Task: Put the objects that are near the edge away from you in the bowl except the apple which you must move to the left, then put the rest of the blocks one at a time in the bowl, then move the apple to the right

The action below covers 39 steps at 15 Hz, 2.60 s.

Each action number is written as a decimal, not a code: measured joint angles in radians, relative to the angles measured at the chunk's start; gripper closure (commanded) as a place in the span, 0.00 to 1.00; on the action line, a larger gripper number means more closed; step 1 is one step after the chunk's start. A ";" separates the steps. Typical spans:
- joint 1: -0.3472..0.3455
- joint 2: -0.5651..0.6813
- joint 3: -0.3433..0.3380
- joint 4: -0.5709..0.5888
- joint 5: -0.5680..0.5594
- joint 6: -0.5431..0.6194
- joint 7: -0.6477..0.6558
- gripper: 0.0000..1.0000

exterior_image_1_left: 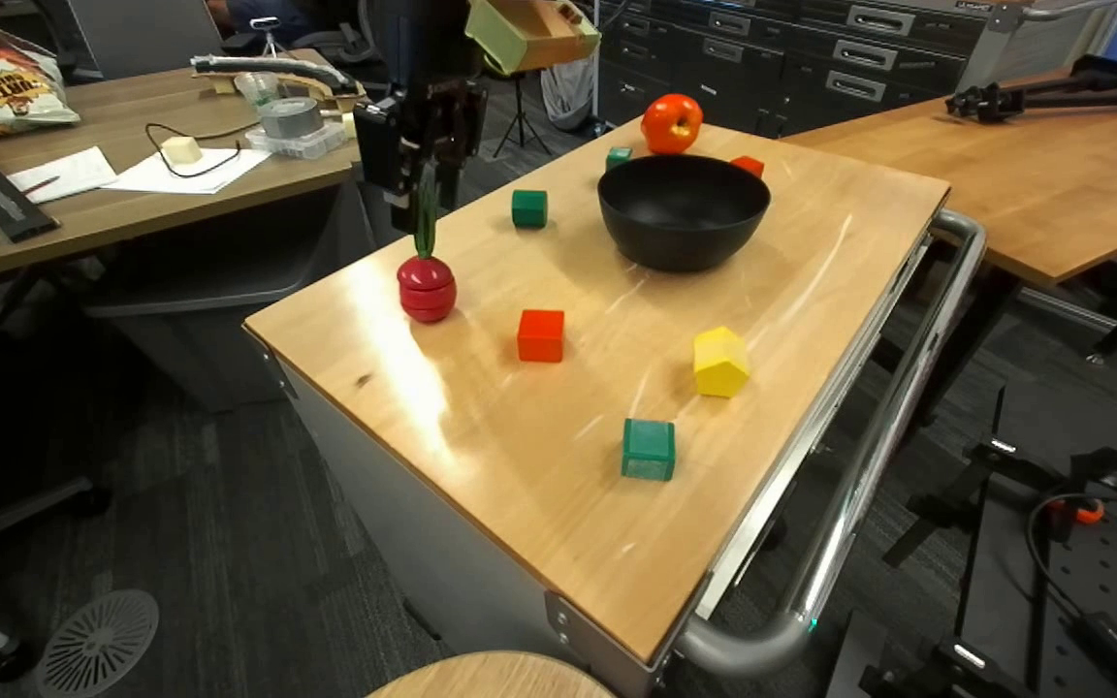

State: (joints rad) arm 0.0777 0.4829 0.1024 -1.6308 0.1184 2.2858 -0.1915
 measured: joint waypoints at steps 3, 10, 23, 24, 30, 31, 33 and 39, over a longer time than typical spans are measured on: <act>0.000 0.008 0.000 0.007 0.001 -0.005 0.005 0.89; -0.038 -0.015 0.008 0.030 0.079 -0.089 0.010 0.99; -0.121 -0.317 -0.140 -0.032 -0.077 -0.314 0.122 0.99; -0.124 -0.313 -0.149 -0.049 -0.085 -0.327 0.137 0.99; -0.133 -0.263 -0.161 -0.142 -0.086 -0.346 0.197 0.99; -0.133 -0.255 -0.161 -0.153 -0.086 -0.343 0.201 0.99; -0.133 -0.241 -0.160 -0.171 -0.081 -0.332 0.202 0.99; -0.124 -0.226 -0.144 -0.193 -0.076 -0.260 0.202 0.69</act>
State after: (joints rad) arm -0.0462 0.2565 -0.0413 -1.8240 0.0419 2.0257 0.0109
